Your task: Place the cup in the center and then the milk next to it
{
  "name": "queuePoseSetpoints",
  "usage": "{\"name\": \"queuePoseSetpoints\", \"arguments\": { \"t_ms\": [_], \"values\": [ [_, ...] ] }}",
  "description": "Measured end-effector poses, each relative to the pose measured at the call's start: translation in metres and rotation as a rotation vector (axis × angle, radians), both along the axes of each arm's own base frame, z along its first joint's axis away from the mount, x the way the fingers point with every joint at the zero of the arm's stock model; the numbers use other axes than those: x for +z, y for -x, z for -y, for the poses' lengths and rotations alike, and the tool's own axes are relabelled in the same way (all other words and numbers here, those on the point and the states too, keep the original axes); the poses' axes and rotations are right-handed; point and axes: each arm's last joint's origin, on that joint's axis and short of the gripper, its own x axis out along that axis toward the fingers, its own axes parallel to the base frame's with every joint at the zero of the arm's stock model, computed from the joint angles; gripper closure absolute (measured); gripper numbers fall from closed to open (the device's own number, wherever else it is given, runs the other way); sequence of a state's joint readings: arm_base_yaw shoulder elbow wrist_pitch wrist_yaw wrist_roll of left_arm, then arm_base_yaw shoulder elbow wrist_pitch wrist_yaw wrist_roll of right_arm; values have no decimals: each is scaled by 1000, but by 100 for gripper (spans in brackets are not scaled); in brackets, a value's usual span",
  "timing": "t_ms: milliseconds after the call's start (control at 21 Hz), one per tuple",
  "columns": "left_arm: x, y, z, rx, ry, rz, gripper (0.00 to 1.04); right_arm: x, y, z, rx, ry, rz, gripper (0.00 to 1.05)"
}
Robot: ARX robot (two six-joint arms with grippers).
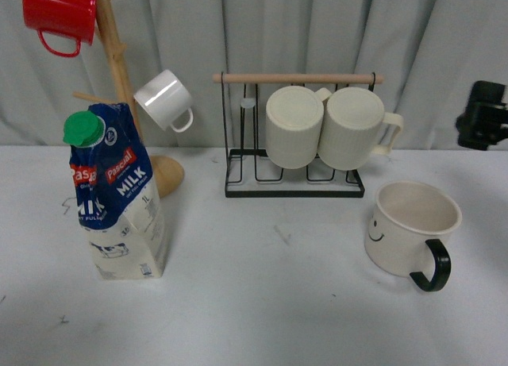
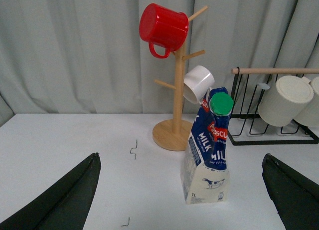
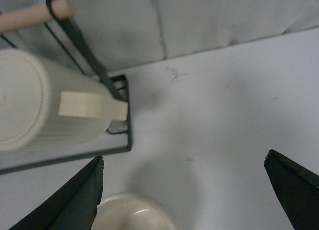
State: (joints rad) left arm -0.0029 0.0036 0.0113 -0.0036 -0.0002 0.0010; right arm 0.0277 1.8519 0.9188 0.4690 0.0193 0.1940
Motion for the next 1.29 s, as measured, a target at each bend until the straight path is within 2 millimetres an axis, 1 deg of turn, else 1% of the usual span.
{"name": "queuePoseSetpoints", "arguments": {
  "t_ms": [48, 143, 429, 524, 714, 762, 857, 905, 1143, 1286],
  "values": [
    [0, 0, 0, 0, 0, 0, 7, -3, -12, -12, 28, -21, -81, 6],
    [0, 0, 0, 0, 0, 0, 7, -9, -15, -19, 57, -39, -152, 6],
    [0, 0, 0, 0, 0, 0, 7, -33, -12, -22, 67, -61, -314, 6],
    [0, 0, 0, 0, 0, 0, 7, -36, -12, -21, 75, -76, -320, 6],
    [0, 0, 0, 0, 0, 0, 7, -48, -10, -22, 78, -87, -344, 7],
    [0, 0, 0, 0, 0, 0, 7, -49, -9, -22, 78, -88, -343, 16],
    [0, 0, 0, 0, 0, 0, 7, -50, -9, -22, 76, -88, -341, 21],
    [0, 0, 0, 0, 0, 0, 7, -50, -8, -22, 76, -87, -343, 27],
    [0, 0, 0, 0, 0, 0, 7, -50, -9, -19, 72, -90, -341, 47],
    [0, 0, 0, 0, 0, 0, 7, -50, -8, -18, 70, -91, -342, 56]
  ]
}}
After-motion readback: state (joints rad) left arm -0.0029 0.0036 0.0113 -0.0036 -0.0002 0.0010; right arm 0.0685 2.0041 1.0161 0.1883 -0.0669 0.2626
